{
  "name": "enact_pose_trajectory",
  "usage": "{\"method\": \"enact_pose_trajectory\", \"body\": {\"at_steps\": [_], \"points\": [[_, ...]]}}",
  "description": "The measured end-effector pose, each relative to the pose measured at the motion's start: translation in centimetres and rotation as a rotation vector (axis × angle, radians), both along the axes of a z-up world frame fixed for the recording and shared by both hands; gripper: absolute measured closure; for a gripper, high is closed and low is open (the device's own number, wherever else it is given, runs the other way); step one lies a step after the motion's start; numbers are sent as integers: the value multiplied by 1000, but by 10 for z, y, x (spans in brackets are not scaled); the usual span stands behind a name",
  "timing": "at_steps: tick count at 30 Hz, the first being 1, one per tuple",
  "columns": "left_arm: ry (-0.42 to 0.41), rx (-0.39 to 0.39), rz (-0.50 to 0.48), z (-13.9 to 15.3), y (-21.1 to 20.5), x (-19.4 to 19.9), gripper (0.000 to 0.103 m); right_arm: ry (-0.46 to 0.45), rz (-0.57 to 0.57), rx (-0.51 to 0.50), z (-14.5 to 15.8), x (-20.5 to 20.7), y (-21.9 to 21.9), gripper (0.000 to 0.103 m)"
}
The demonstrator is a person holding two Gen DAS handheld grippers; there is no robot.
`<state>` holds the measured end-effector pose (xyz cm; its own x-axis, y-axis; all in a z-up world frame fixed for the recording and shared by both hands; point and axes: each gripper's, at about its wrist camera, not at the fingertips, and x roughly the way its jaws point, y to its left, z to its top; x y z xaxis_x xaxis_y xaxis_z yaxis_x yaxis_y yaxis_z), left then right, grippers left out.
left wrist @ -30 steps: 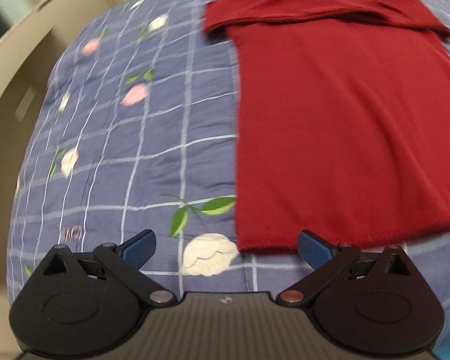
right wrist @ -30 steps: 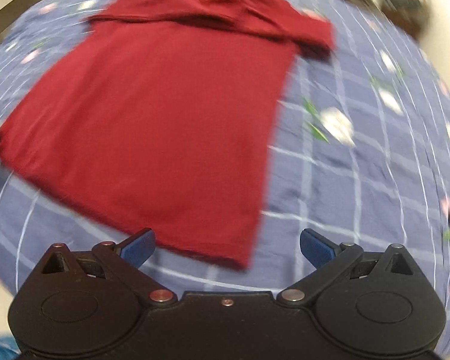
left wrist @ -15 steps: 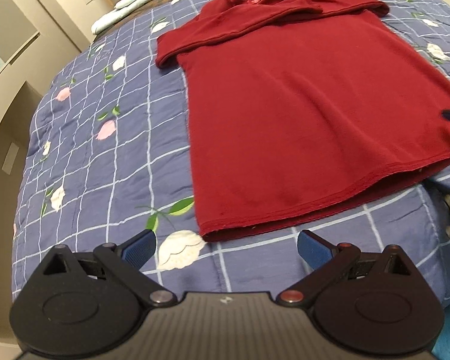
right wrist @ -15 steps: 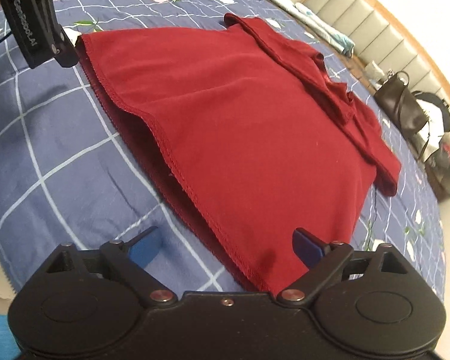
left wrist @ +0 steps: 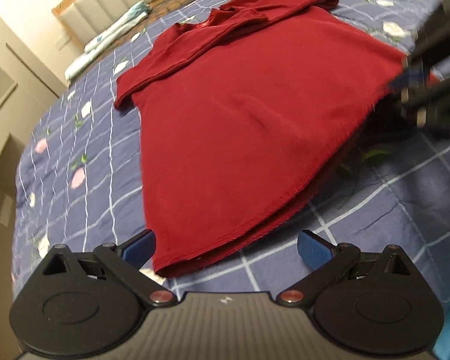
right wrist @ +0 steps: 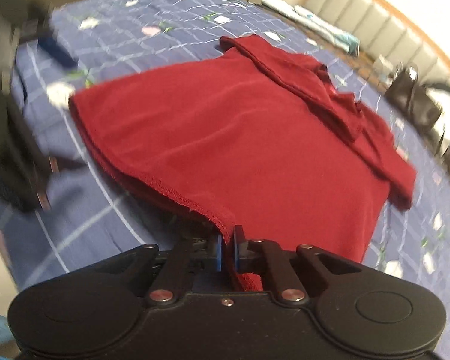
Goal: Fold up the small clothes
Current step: 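Grasp the sweater hem with the right tool while the left tool grasps the hem, then lift the hem with both tools and fold it toward the collar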
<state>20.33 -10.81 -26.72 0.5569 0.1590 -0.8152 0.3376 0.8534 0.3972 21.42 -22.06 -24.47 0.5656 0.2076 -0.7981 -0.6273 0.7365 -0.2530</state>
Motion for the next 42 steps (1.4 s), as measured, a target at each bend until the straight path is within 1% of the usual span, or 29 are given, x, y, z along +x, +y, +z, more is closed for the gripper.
{"method": "enact_pose_trajectory", "body": {"at_steps": [4,6,8,12,14,15,18,19,20,21,22,24,25,26,27,29,32,34,36,38,39,41,42], "points": [[-26,51,-25,-12,-11,8,1,97,-74,111,18,17,-12,97],[-50,97,-29,-15,-13,13,5,130,-96,153,25,24,-16,97],[-55,117,-23,-16,-10,20,19,145,-93,175,29,27,-18,97],[-44,99,19,-13,7,31,34,148,-56,170,33,27,-20,97],[-38,91,24,-11,16,34,46,150,-44,162,31,26,-21,97],[-39,94,23,-10,20,35,49,151,-38,157,29,25,-21,97],[-56,93,5,-6,26,33,74,161,-28,143,21,23,-20,96],[-64,83,5,-3,26,31,87,163,-23,135,17,22,-19,93],[-75,61,8,0,28,31,92,168,-20,127,14,20,-19,88],[-85,43,11,2,28,31,94,174,-19,116,10,19,-18,84],[-98,34,12,5,27,31,97,184,-19,102,6,18,-17,78],[-120,33,14,10,24,31,98,187,-17,76,-4,13,-17,73],[-127,26,20,13,23,32,98,188,-13,64,-8,11,-16,68],[-132,17,30,15,23,33,98,185,-9,47,-12,9,-15,61],[-137,10,38,18,23,34,98,179,-2,34,-16,6,-14,57],[-152,5,50,24,23,36,99,148,34,4,-21,-3,-9,42],[-193,7,48,33,24,34,99,61,94,-83,-29,-18,-2,38],[-204,11,39,38,25,31,99,4,114,-129,-31,-25,-2,40],[-208,17,24,41,26,28,99,-62,117,-188,-32,-30,-4,52],[-212,22,-1,45,25,22,99,-96,88,-234,-32,-31,-9,84],[-216,26,-16,47,24,18,99,-106,67,-250,-32,-31,-12,88],[-233,31,-45,53,22,9,100,-98,16,-244,-28,-27,-21,97],[-250,28,-56,58,21,3,100,-93,1,-233,-24,-26,-25,97]]}}
